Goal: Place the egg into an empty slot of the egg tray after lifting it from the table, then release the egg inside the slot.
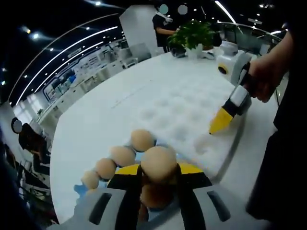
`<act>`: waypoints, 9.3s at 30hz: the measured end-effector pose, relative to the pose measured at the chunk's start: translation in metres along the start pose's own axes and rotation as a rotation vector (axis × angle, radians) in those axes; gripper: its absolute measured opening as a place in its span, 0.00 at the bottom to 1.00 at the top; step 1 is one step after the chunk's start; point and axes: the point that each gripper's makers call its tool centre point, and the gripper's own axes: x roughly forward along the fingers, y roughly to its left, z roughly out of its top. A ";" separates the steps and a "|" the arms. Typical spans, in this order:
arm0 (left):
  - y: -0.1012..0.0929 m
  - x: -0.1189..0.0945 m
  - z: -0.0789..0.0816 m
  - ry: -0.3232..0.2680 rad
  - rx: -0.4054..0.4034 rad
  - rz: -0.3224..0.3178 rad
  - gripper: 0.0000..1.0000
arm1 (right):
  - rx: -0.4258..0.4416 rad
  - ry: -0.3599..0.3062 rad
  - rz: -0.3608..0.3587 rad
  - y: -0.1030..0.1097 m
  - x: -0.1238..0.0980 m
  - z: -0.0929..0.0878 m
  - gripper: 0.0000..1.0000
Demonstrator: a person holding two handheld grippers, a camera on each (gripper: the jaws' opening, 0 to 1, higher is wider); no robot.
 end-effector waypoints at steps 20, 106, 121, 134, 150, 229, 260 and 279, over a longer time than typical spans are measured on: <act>0.024 -0.006 -0.010 0.010 -0.047 0.039 0.28 | -0.427 -0.005 -0.161 -0.020 -0.032 0.037 0.21; 0.138 -0.010 -0.063 0.136 -0.113 0.192 0.28 | -0.832 -0.107 -0.162 -0.027 -0.016 0.024 0.49; 0.147 -0.009 -0.064 0.145 -0.124 0.195 0.28 | -0.832 -0.114 -0.161 -0.027 -0.015 0.025 0.49; 0.141 -0.014 -0.062 0.140 -0.069 0.178 0.27 | -0.831 -0.119 -0.165 -0.028 -0.015 0.025 0.49; 0.151 -0.030 -0.073 0.166 -0.074 0.203 0.27 | -0.832 -0.124 -0.162 -0.027 -0.016 0.025 0.49; 0.163 0.001 -0.089 0.482 1.122 -0.221 0.22 | -0.842 -0.179 -0.135 -0.025 -0.018 0.026 0.50; 0.139 -0.025 -0.087 0.202 0.214 -0.055 0.59 | -0.842 -0.179 -0.133 -0.024 -0.017 0.025 0.51; 0.111 -0.036 -0.088 0.133 -0.104 -0.015 0.74 | -0.655 -0.014 -0.143 -0.021 -0.020 0.022 0.73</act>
